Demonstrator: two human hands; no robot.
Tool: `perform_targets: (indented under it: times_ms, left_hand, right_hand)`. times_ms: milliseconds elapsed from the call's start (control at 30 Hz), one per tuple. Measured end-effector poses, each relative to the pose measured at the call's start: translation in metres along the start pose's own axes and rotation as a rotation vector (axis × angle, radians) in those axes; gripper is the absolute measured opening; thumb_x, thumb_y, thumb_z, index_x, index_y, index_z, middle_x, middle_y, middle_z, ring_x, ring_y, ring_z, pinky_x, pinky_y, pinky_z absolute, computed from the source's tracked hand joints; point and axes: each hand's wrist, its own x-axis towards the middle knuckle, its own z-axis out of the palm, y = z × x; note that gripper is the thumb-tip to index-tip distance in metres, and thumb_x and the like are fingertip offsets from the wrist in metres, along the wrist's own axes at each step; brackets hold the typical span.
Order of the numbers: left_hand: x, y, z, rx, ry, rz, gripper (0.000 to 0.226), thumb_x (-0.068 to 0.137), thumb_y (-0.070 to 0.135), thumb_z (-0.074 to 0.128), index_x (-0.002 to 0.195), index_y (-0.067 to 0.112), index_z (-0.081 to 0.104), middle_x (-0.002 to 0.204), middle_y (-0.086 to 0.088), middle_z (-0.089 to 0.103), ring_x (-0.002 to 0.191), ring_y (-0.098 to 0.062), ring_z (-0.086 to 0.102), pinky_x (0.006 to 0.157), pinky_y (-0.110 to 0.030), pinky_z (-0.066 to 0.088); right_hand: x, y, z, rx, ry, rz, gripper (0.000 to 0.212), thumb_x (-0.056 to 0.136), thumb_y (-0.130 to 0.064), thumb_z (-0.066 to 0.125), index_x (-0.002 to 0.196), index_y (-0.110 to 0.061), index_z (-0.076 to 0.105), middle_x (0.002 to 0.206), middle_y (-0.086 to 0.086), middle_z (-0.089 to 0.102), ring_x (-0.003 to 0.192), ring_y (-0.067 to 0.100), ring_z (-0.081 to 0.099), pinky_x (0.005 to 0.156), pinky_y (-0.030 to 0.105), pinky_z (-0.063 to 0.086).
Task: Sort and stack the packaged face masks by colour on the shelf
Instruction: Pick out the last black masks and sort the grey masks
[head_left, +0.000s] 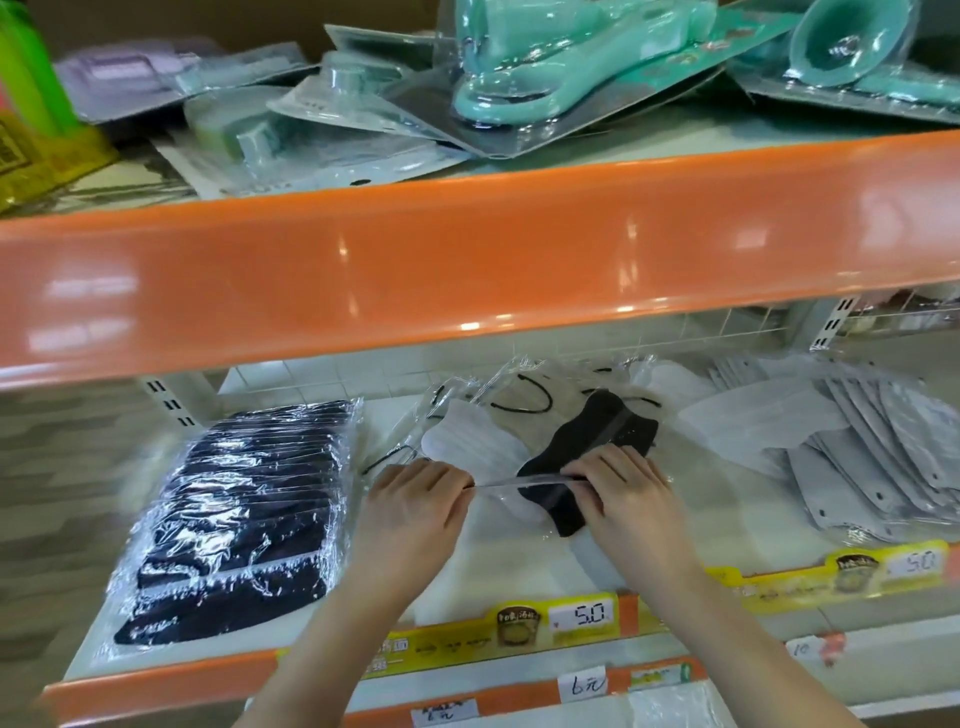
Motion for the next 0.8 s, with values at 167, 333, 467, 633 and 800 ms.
perform_targets:
  times_ms: [167, 333, 467, 633, 800]
  left_hand:
    - [-0.007, -0.024, -0.027, 0.044, 0.124, -0.046, 0.019, 0.086, 0.024, 0.056, 0.076, 0.014, 0.069, 0.076, 0.004, 0.068, 0.07, -0.02, 0.064, 0.063, -0.029, 0.047]
    - [-0.027, -0.062, -0.053, 0.113, 0.215, -0.068, 0.022, 0.089, 0.02, 0.055, 0.079, 0.008, 0.07, 0.081, -0.002, 0.069, 0.073, -0.021, 0.063, 0.068, -0.029, 0.045]
    - [-0.051, -0.095, -0.067, 0.123, 0.233, -0.102, 0.023, 0.089, 0.02, 0.055, 0.083, 0.005, 0.072, 0.085, -0.005, 0.07, 0.074, -0.023, 0.063, 0.065, -0.032, 0.048]
    - [-0.076, -0.128, -0.086, 0.163, 0.221, -0.095, 0.024, 0.09, 0.019, 0.054, 0.082, 0.005, 0.072, 0.083, -0.004, 0.07, 0.079, -0.02, 0.06, 0.069, -0.03, 0.045]
    - [-0.102, -0.15, -0.099, 0.183, 0.199, -0.123, 0.026, 0.091, 0.021, 0.051, 0.084, 0.006, 0.072, 0.084, -0.002, 0.07, 0.081, -0.022, 0.061, 0.068, -0.031, 0.046]
  right_hand:
    - [0.02, -0.038, 0.012, 0.107, 0.078, -0.045, 0.02, 0.089, -0.017, 0.048, 0.084, -0.013, 0.067, 0.084, 0.0, 0.061, 0.078, 0.023, 0.057, 0.068, 0.037, 0.046]
    - [0.037, -0.078, 0.031, 0.236, 0.06, -0.068, 0.015, 0.088, -0.017, 0.053, 0.088, -0.016, 0.068, 0.088, -0.003, 0.062, 0.081, 0.022, 0.058, 0.071, 0.035, 0.046]
    - [0.045, -0.109, 0.046, 0.283, -0.006, -0.123, 0.017, 0.088, -0.022, 0.053, 0.089, -0.017, 0.07, 0.088, -0.006, 0.063, 0.082, 0.017, 0.057, 0.071, 0.03, 0.042]
    - [0.043, -0.146, 0.067, 0.313, -0.07, -0.144, 0.022, 0.089, -0.028, 0.049, 0.088, -0.02, 0.069, 0.086, -0.007, 0.061, 0.08, 0.016, 0.054, 0.069, 0.025, 0.033]
    - [0.032, -0.178, 0.084, 0.313, -0.111, -0.178, 0.021, 0.087, -0.027, 0.048, 0.089, -0.021, 0.068, 0.088, -0.007, 0.06, 0.081, 0.015, 0.054, 0.072, 0.027, 0.036]
